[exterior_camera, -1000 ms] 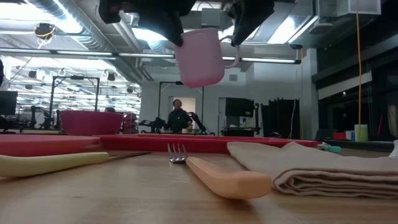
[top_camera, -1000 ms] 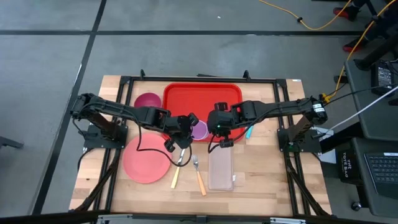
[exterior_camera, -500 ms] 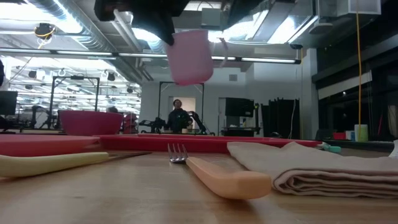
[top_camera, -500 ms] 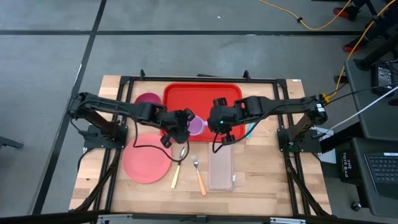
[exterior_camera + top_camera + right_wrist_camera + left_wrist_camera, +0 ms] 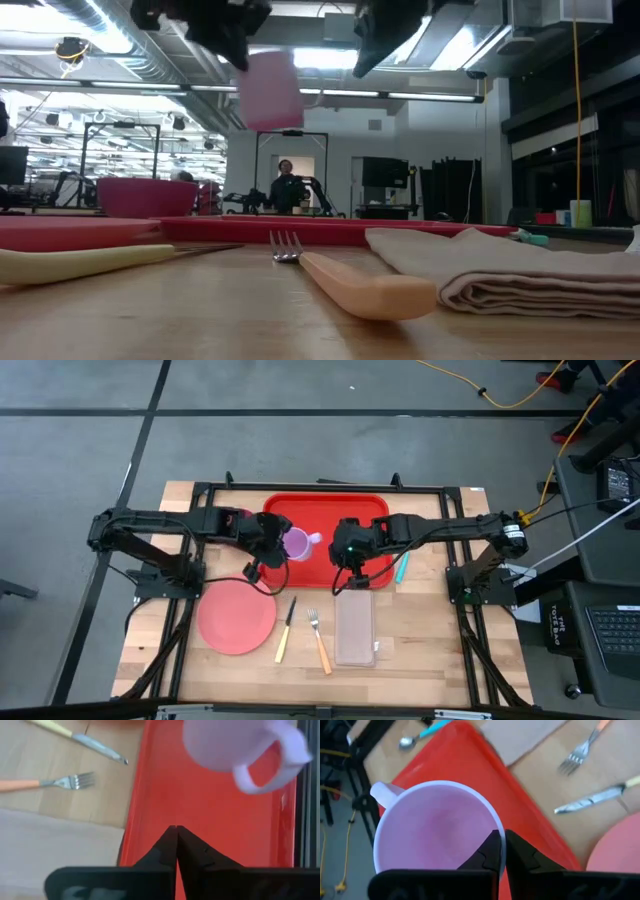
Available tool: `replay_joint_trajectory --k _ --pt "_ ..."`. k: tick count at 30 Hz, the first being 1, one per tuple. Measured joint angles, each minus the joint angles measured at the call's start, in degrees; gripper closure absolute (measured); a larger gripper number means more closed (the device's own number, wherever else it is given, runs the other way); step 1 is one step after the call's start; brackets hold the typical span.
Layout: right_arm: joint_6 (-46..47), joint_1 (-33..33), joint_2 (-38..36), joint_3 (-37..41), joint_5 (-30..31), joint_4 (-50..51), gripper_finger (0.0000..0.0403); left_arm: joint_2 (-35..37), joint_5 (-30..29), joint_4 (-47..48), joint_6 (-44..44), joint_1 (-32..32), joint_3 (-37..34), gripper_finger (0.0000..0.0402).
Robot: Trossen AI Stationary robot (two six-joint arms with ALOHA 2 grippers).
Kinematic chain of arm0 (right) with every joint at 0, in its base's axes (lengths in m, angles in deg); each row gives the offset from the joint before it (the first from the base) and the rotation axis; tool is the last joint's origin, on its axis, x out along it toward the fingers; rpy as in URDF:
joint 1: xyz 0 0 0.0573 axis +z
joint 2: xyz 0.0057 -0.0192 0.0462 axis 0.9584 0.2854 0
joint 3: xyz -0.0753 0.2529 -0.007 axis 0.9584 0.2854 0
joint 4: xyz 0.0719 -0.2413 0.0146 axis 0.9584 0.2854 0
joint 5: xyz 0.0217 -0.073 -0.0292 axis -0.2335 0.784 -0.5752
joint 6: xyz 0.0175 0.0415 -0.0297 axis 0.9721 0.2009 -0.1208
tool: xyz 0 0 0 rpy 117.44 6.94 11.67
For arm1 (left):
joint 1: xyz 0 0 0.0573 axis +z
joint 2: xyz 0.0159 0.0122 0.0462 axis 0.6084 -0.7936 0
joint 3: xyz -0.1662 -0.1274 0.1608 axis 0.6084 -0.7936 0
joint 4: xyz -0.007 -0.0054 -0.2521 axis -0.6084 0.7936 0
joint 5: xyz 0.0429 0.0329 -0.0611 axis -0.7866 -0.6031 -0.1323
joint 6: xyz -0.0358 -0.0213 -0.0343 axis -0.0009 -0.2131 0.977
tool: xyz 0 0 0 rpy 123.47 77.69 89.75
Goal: Set up tray
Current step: Put the purple mug on the top left of the orange tray
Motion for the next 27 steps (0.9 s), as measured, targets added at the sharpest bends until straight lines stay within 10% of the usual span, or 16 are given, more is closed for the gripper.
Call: replay_joint_trajectory --k 12,27 --pt "-2.3 -0.5 -6.2 17.3 -1.9 -25.1 0.0399 9.2 5.1 -3.3 -4.3 6.9 -9.0 0.0399" --pt "0.2 -4.2 -17.5 39.9 -5.1 -47.3 0.0398 4.4 10.3 -7.2 -12.0 19.1 -9.2 0.0399"
